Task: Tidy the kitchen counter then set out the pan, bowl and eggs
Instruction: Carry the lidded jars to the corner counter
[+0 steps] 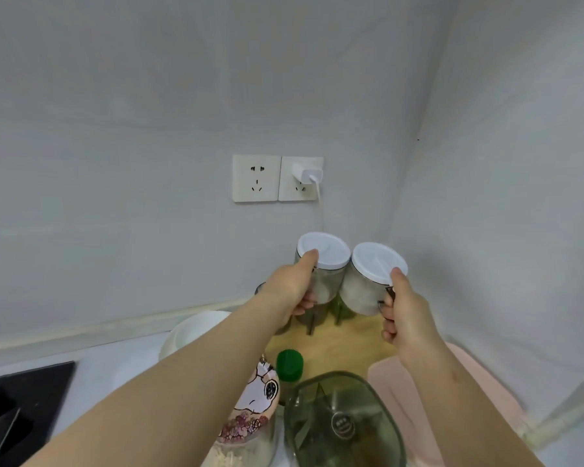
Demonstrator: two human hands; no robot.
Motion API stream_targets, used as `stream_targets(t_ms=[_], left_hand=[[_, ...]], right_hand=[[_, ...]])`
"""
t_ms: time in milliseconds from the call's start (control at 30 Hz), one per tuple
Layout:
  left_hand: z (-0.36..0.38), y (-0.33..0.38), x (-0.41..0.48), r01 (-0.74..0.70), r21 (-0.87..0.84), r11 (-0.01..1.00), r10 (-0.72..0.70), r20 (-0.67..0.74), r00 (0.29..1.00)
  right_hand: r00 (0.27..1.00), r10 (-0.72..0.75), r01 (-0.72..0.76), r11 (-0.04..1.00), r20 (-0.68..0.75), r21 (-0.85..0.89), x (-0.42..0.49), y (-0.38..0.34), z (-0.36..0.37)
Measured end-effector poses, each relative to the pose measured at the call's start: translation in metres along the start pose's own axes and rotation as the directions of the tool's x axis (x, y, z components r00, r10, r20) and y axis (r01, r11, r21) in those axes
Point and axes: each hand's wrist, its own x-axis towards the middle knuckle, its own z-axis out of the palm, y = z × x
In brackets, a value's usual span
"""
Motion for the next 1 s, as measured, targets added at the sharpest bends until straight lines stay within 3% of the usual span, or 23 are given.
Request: stream_targets(t_ms=[300, 633, 833, 1000], left_hand=[[0.050, -0.019, 0.062, 0.108, 0.120, 0.987, -0.124, 0.134, 0.983], [0.066, -0.044, 0.078, 0.162, 0.312, 0.936, -0.248, 0.261, 0.933], [0.060, -0.057, 0.082, 0.169, 0.554, 0.815, -0.389, 0.307, 0.869], [0.048, -0.064, 0.085, 0.137, 0.672, 0.728, -0.462, 0.333, 0.822]], right_hand=[[0.992, 0.098, -0.102, 0.994, -0.082, -0.040, 0.084, 0.025, -0.033], [0.985, 0.173, -0.173, 0.979, -0.012, -0.110, 0.116, 0.052, -0.050], [0.987, 0.157, -0.140, 0.951, 0.041, -0.274, 0.124, 0.054, -0.057], [0.968, 0.232, -0.188, 0.922, 0.093, -0.339, 0.133, 0.059, -0.050]])
